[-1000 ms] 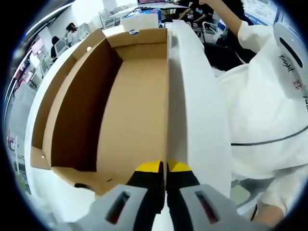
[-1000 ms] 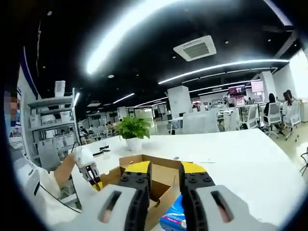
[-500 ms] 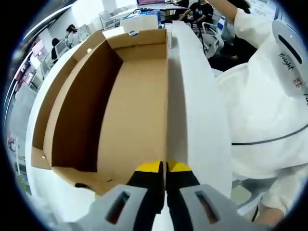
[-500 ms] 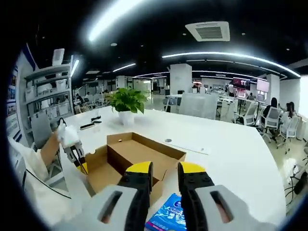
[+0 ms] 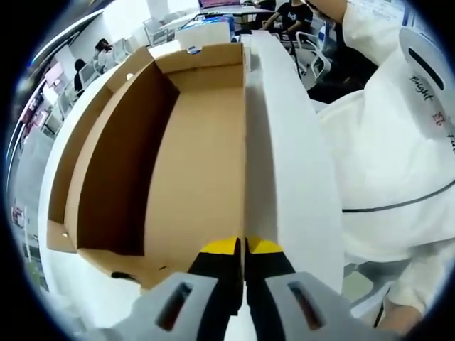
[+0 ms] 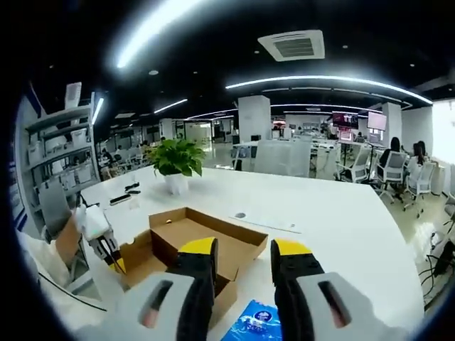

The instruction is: Operate the shoe box by opening the lid, removing the specified soft item, and placing it in the target area until the item is outside and the box remains undamaged.

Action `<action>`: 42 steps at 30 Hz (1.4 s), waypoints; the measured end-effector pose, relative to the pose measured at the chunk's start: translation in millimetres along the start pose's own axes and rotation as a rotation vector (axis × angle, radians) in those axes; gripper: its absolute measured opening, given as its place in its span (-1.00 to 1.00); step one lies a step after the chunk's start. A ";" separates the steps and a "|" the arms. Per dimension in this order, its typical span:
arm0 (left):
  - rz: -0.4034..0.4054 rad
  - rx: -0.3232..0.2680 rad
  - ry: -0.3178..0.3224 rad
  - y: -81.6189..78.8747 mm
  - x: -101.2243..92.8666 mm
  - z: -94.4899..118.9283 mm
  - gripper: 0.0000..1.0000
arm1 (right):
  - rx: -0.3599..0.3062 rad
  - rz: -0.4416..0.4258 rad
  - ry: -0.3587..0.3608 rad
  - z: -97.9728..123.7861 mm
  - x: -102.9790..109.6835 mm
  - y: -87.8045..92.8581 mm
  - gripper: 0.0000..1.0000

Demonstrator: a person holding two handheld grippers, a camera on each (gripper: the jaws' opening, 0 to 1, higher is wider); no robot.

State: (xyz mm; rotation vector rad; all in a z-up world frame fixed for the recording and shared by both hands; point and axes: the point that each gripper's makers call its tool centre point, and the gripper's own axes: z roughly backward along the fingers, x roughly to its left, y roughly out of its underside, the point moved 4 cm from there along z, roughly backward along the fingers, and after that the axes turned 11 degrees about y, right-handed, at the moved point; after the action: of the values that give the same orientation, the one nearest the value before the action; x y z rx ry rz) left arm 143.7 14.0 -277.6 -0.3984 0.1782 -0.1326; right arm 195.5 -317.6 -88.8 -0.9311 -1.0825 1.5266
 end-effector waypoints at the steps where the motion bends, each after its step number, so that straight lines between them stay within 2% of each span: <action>1: -0.003 0.000 0.000 0.0 0.1 0.0 -0.97 | 0.031 0.009 -0.022 -3.4 5.6 -3.9 -0.46; 2: -0.003 -0.001 0.000 0.0 0.2 0.0 -0.97 | 0.043 0.011 -0.046 -5.3 12.0 -9.1 -0.45; 5: 0.000 0.001 -0.001 -0.4 -0.6 -0.3 -0.97 | 0.016 0.026 -0.048 -11.4 21.8 -33.5 -0.34; 7: 0.001 0.001 -0.001 -0.6 -0.9 -0.3 -0.97 | -0.011 0.085 0.004 -16.2 20.5 -43.1 -0.19; 8: 0.002 0.001 0.000 -0.6 -0.9 -0.3 -0.97 | -0.003 0.108 0.006 -17.9 21.6 -44.4 -0.32; 10: 0.003 0.002 0.001 -0.9 -1.3 -0.4 -0.97 | 0.013 0.209 -0.016 -20.9 22.6 -43.7 -0.84; 11: 0.003 0.002 0.001 -0.9 -1.4 -0.3 -0.97 | 0.008 0.241 -0.017 -24.2 24.3 -43.6 -0.89; 13: 0.001 0.000 0.000 -0.9 -1.8 -0.3 -0.97 | 0.022 0.163 -0.003 -28.1 26.2 -42.6 -0.63; 15: 0.005 0.000 -0.001 -1.0 -2.1 -0.3 -0.97 | 0.033 0.135 -0.040 -30.6 26.9 -41.7 -0.71; 19: 0.014 0.002 0.001 -1.2 -2.1 -0.4 -0.98 | 0.091 0.118 -0.015 -38.5 18.3 -34.7 -0.66; 21: 0.003 0.006 -0.002 -0.7 -2.1 -0.5 -0.97 | 0.201 0.162 -0.055 -42.5 21.1 -21.2 -0.60; 22: 0.006 0.005 -0.002 -0.7 -2.0 -0.4 -0.97 | 0.231 0.160 -0.057 -44.9 20.8 -17.5 -0.60; 24: 0.007 0.006 -0.002 -0.6 -2.0 -0.5 -0.97 | 0.220 0.128 -0.059 -50.0 22.0 -18.6 -0.62; 25: 0.007 0.007 -0.002 -0.6 -2.0 -0.5 -0.97 | 0.231 0.155 -0.096 -51.4 26.9 -17.2 -0.58; 26: 0.009 0.007 -0.001 -0.4 -1.7 -0.3 -0.97 | 0.277 0.160 -0.120 -52.7 31.6 -14.0 -0.45; 27: 0.009 0.006 0.000 -0.2 -1.5 -0.2 -0.97 | 0.307 0.124 -0.131 -53.1 33.5 -13.6 -0.37; 28: 0.009 0.006 0.000 -0.2 -1.5 -0.2 -0.97 | 0.309 0.119 -0.142 -53.3 34.8 -14.1 -0.37; 29: 0.008 0.007 0.001 -0.1 -1.5 -0.2 -0.97 | 0.325 0.106 -0.170 -53.3 37.0 -16.3 -0.47; 31: 0.009 0.007 0.002 0.0 -1.4 -0.2 -0.97 | 0.327 0.093 -0.144 -57.7 32.8 -20.3 -0.55; 32: 0.009 0.007 0.003 0.0 -1.4 -0.2 -0.97 | 0.349 0.089 -0.138 -59.5 32.1 -18.6 -0.53; 34: 0.006 0.008 0.003 0.2 -1.3 -0.1 -0.98 | 0.389 0.131 -0.128 -63.5 27.3 -15.0 -0.59; 35: 0.000 0.008 0.000 0.4 -1.5 -0.1 -0.98 | 0.419 0.153 -0.080 -67.0 19.6 -12.4 -0.68; 36: -0.002 0.007 -0.001 0.5 -1.5 -0.1 -0.98 | 0.407 0.146 -0.072 -72.9 19.0 -13.2 -0.69; 38: -0.005 0.008 -0.001 0.4 -1.4 -0.1 -0.98 | 0.395 0.091 -0.087 -83.8 20.2 -16.0 -0.58; 40: -0.007 0.011 0.001 0.5 -1.2 0.0 -0.98 | 0.461 0.023 -0.103 -89.4 23.6 -9.9 -0.44; 42: -0.026 0.011 0.001 0.6 -1.4 0.1 -0.98 | 0.482 0.065 -0.102 -96.1 20.8 -4.5 -0.41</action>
State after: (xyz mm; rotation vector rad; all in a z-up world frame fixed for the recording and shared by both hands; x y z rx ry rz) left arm 142.4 14.8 -277.6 -0.3895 0.1730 -0.1593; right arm 282.6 -279.6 -114.2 -0.5627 -0.7057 1.7983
